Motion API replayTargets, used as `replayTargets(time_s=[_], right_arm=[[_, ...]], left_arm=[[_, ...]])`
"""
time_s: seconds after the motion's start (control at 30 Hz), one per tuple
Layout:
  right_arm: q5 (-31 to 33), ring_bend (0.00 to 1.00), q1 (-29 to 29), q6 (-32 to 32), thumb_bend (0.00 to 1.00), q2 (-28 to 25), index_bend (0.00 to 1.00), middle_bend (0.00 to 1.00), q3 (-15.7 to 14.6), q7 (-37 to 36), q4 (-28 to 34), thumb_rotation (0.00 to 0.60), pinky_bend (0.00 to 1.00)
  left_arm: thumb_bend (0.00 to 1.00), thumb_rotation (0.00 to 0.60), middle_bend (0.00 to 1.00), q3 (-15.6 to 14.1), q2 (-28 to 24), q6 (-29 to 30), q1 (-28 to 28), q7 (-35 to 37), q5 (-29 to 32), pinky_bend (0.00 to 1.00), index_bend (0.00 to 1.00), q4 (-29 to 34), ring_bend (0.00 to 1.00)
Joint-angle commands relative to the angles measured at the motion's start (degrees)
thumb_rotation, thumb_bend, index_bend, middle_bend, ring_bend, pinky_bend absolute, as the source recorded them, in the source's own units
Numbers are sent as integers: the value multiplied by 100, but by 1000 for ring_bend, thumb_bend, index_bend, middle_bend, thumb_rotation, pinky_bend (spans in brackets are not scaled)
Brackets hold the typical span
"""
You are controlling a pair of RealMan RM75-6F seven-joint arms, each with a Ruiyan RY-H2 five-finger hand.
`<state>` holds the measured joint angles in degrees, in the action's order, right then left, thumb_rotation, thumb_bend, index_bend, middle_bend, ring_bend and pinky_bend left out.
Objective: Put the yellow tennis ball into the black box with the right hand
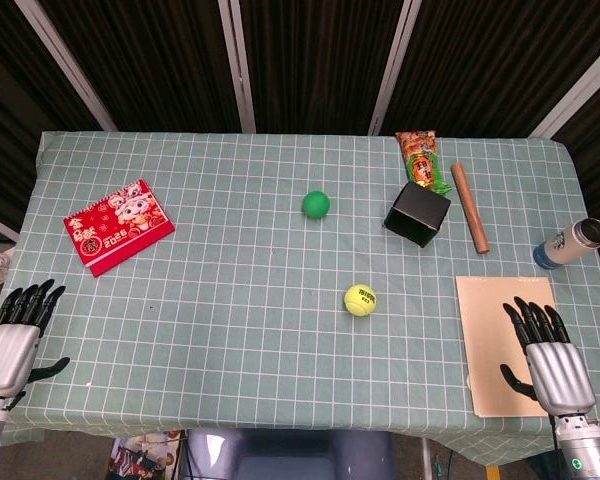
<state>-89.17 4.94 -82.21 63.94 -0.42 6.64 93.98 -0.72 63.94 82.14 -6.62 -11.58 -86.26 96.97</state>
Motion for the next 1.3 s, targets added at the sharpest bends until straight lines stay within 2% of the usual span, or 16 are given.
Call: replayTargets(time_s=[0.03,0.27,0.33,0.37,0.4,0.43,0.5,0.53,0.63,0.77,0.9,1.03,1.3], right_arm=[[-10,0,-25,-39,319,6,0,0,2,28,22,600,0],[-130,0,-7,-28,319,61,0,0,-35,134,42,600,0],[-238,0,-1,-71,318,108,0,0,-54,79,45,600,26],[-305,6,-2,-118,318,146,0,1,-56,42,45,600,71],[-434,39,-11,-232,318,237,17,26,-54,-1,12,600,157],[-533,99,-17,-308,319,301,53,80,-59,-13,-23,600,261],[-792,220,-33,-493,318,502,141,203,-93,-101,-120,600,404],[-894,274,-32,-539,319,606,187,260,-126,-227,-141,600,460],[-1096,363,50,-477,357,812,295,345,-224,-610,-210,600,555],[-1255,421,282,-58,415,1056,388,404,-362,-860,-343,600,618],[-1307,469,502,356,503,1251,424,452,-440,-930,-256,600,700],[-1467,495,665,643,532,1529,444,477,-582,-1005,-42,600,730],[-1001,495,799,1029,546,2027,445,478,-392,-800,228,600,730]], left_arm=[[89,600,0,-9,-4,20,5,78,-43,0,0,-45,0],[90,600,0,23,70,171,23,292,-198,0,0,-261,0],[89,600,0,27,85,220,32,281,-241,0,0,-277,0],[89,600,0,26,92,252,36,276,-279,0,0,-280,0],[89,600,0,20,107,305,43,289,-351,0,0,-294,0],[90,600,0,10,113,327,46,308,-395,0,0,-306,0],[90,600,0,-32,113,342,51,409,-485,0,0,-330,0],[90,600,0,-44,112,335,48,451,-509,0,0,-346,0],[90,600,0,-49,130,300,39,433,-507,0,0,-385,0],[90,600,0,-62,159,238,-2,352,-561,0,0,-377,0],[91,600,0,-68,152,213,-8,364,-560,0,0,-358,0],[91,600,0,-62,161,217,-4,331,-557,0,0,-358,0],[91,600,0,-56,189,117,-43,337,-516,0,0,-389,0]])
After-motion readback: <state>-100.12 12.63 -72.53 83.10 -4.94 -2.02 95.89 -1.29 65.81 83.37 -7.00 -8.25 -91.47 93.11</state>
